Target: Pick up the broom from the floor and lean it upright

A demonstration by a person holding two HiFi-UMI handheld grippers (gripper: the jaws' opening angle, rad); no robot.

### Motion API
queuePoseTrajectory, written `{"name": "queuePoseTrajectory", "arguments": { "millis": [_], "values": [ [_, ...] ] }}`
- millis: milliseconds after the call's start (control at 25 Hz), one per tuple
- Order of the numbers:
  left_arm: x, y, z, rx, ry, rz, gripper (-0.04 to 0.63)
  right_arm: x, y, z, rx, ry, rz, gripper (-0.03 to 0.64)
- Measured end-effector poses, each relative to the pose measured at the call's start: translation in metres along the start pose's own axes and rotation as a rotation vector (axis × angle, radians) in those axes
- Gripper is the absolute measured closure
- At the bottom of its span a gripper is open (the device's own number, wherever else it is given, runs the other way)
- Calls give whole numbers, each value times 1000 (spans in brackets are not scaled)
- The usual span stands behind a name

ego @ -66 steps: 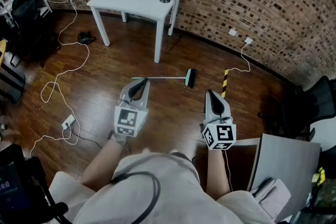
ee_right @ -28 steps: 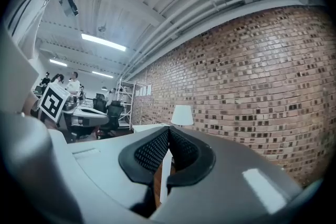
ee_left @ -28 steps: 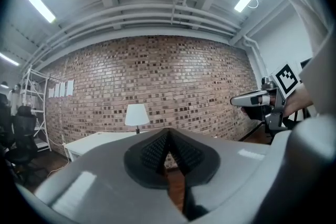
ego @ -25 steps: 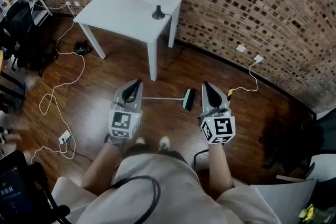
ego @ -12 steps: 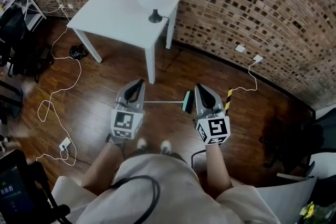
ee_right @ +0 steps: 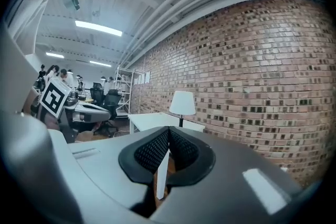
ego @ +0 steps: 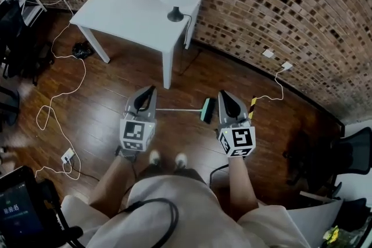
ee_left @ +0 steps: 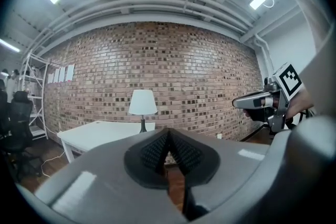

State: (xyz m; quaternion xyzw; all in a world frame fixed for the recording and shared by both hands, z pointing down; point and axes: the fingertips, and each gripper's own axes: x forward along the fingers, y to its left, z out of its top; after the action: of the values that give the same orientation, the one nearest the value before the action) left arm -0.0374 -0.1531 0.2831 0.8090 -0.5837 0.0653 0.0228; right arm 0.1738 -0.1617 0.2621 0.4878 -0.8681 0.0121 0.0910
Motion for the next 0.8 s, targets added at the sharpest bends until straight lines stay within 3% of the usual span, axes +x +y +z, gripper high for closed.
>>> {"name": "queuePoseTrajectory", "arguments": {
  "millis": [480,800],
  "values": [
    [25,58,-44,-45,30,79,594,92,18,-51,-26,72,154,601],
    [15,102,-109,-104,77,141,592,169,74,-119,-52,125,302,586]
  ]
}}
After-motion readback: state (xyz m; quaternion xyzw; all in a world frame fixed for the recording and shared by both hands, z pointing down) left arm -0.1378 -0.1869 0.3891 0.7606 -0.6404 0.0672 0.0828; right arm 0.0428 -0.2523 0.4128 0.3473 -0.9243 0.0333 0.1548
